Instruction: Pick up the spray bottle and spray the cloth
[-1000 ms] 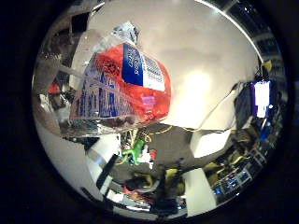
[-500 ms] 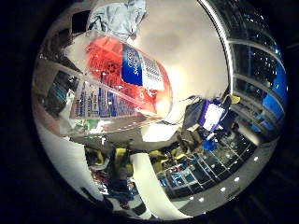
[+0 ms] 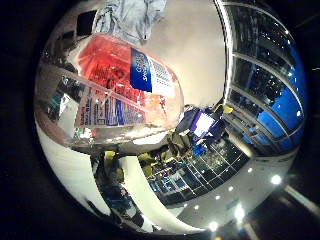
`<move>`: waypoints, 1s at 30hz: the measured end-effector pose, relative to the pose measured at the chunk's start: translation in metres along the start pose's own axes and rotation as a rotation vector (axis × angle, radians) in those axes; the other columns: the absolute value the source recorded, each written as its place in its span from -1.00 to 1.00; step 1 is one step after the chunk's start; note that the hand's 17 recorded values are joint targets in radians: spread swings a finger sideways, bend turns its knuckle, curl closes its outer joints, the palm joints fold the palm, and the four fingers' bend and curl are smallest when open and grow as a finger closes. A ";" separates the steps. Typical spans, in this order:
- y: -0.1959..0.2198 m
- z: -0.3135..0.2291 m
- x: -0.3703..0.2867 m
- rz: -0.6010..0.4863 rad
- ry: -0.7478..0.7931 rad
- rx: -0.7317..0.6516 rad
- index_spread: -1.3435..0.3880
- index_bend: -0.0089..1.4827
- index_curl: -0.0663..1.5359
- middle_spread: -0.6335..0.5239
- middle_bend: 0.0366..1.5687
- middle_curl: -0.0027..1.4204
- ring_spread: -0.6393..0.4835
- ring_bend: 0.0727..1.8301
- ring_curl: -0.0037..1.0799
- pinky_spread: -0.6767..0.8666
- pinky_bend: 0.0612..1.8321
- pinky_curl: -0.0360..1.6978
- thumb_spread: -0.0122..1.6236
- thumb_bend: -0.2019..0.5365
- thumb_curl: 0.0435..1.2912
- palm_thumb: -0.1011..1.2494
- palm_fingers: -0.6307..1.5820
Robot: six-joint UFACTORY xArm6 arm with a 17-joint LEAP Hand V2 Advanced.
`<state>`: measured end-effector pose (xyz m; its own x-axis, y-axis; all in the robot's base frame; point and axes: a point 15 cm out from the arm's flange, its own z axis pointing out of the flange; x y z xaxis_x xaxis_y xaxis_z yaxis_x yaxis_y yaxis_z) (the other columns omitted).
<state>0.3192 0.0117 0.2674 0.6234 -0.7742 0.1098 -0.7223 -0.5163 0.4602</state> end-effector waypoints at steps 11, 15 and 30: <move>-0.024 0.026 0.004 0.001 -0.005 -0.033 0.33 0.63 0.04 -0.06 0.81 -0.06 -0.24 0.47 0.45 -0.35 0.10 0.70 0.01 -0.50 0.22 0.66 0.60; -0.018 0.015 0.013 0.009 0.020 -0.033 0.33 0.63 0.04 -0.06 0.81 -0.07 -0.24 0.47 0.45 -0.36 0.10 0.70 0.01 -0.50 0.22 0.66 0.60; -0.030 0.007 0.012 0.036 -0.016 0.043 0.33 0.63 0.04 -0.07 0.81 -0.07 -0.24 0.47 0.45 -0.37 0.10 0.70 0.00 -0.50 0.24 0.64 0.60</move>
<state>0.3465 0.0156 0.2486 0.5919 -0.7983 0.1113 -0.7567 -0.5028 0.4179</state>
